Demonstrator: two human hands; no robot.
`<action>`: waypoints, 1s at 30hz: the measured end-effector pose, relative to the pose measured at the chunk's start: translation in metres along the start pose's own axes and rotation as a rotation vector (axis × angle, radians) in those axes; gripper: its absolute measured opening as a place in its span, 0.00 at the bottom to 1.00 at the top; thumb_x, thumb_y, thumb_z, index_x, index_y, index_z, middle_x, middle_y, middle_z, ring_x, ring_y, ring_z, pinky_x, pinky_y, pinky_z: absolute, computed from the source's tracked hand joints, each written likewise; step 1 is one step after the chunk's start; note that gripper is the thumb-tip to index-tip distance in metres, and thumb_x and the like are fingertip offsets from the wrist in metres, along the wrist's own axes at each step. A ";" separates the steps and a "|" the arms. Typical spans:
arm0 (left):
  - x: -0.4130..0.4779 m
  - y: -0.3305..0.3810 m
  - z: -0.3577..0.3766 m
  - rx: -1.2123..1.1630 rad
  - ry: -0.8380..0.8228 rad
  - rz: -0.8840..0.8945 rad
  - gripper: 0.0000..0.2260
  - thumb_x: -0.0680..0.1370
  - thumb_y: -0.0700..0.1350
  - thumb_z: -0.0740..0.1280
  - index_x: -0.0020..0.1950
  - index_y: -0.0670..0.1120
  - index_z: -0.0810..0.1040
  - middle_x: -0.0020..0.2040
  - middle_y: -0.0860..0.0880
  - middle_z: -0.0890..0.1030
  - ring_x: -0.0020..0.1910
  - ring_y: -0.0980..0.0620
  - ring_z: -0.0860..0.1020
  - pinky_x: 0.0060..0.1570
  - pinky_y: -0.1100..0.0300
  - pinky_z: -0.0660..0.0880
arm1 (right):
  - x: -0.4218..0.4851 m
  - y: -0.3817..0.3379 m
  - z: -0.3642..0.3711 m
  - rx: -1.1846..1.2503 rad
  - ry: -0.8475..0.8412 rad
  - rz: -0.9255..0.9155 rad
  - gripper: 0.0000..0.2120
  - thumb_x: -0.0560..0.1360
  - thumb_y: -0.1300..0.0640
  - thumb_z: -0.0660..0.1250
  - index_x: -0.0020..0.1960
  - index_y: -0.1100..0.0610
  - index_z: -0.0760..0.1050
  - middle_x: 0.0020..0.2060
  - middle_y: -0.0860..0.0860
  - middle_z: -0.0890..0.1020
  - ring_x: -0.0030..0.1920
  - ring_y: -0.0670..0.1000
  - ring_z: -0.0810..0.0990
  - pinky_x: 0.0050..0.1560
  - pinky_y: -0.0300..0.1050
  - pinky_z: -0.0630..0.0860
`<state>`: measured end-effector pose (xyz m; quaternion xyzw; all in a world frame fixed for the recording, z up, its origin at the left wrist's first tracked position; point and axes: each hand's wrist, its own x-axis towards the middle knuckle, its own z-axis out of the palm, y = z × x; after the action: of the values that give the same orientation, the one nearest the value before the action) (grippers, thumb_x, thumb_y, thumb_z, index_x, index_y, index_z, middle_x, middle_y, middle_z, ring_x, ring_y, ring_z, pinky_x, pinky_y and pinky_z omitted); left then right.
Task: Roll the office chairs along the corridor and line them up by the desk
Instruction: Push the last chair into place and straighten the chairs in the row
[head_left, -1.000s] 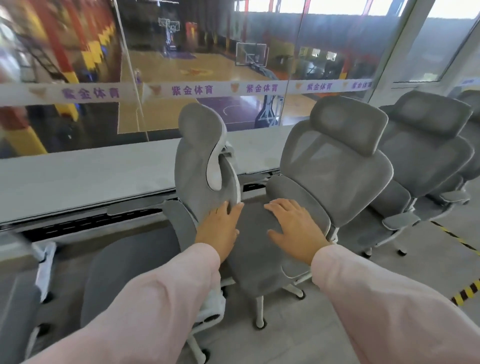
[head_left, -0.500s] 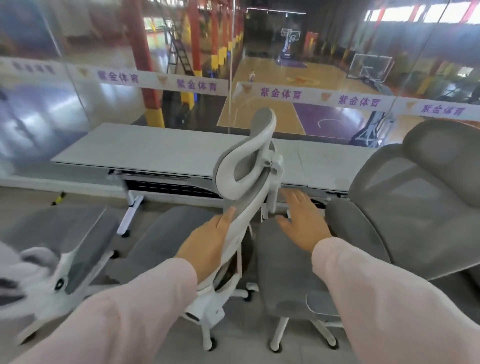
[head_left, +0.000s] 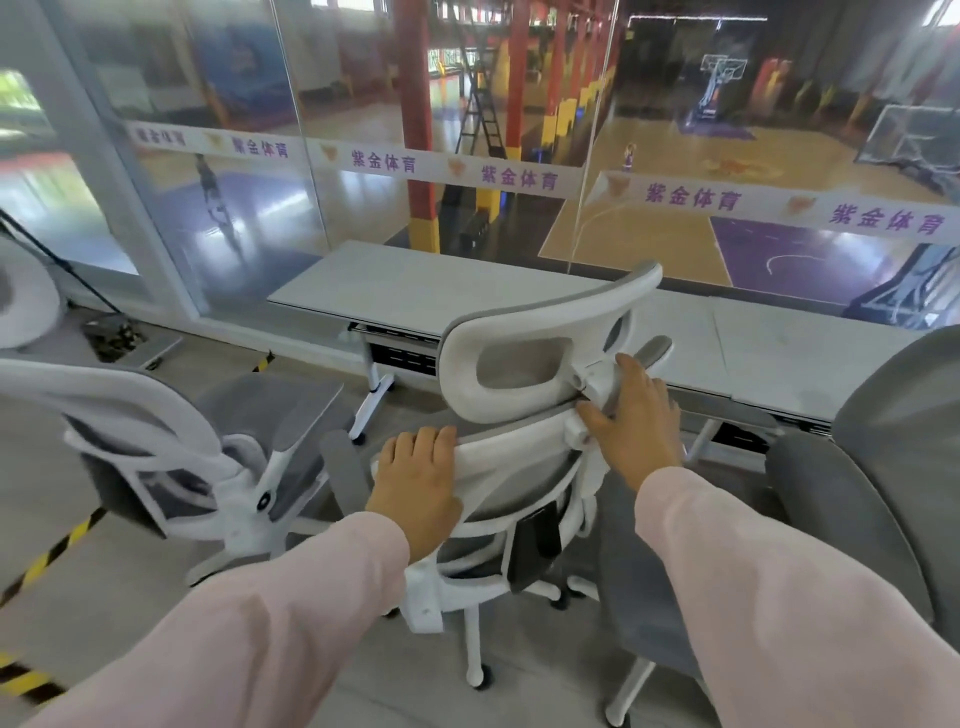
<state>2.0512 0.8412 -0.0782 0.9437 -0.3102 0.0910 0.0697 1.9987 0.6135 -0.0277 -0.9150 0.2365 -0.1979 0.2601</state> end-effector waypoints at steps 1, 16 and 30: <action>0.000 -0.006 0.001 0.001 0.015 0.012 0.29 0.66 0.46 0.70 0.65 0.42 0.68 0.56 0.45 0.74 0.52 0.41 0.73 0.58 0.48 0.68 | -0.002 -0.004 0.003 -0.022 0.024 0.005 0.30 0.75 0.51 0.67 0.72 0.54 0.60 0.63 0.56 0.73 0.65 0.58 0.67 0.68 0.54 0.59; 0.009 -0.165 -0.012 -0.094 0.108 0.165 0.20 0.65 0.42 0.74 0.53 0.37 0.75 0.48 0.40 0.78 0.46 0.39 0.76 0.51 0.45 0.73 | -0.065 -0.111 0.057 -0.070 0.012 0.022 0.40 0.66 0.41 0.73 0.71 0.55 0.61 0.65 0.51 0.71 0.66 0.54 0.65 0.66 0.50 0.64; 0.020 -0.220 -0.012 -0.132 0.143 0.208 0.23 0.64 0.58 0.73 0.51 0.46 0.75 0.46 0.47 0.76 0.47 0.44 0.74 0.55 0.49 0.70 | -0.072 -0.150 0.103 -0.527 -0.182 -0.017 0.56 0.64 0.32 0.69 0.77 0.48 0.37 0.77 0.46 0.42 0.76 0.49 0.37 0.75 0.55 0.40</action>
<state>2.1975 1.0076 -0.0788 0.8910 -0.4060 0.1441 0.1435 2.0395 0.8045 -0.0404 -0.9671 0.2479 -0.0485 0.0317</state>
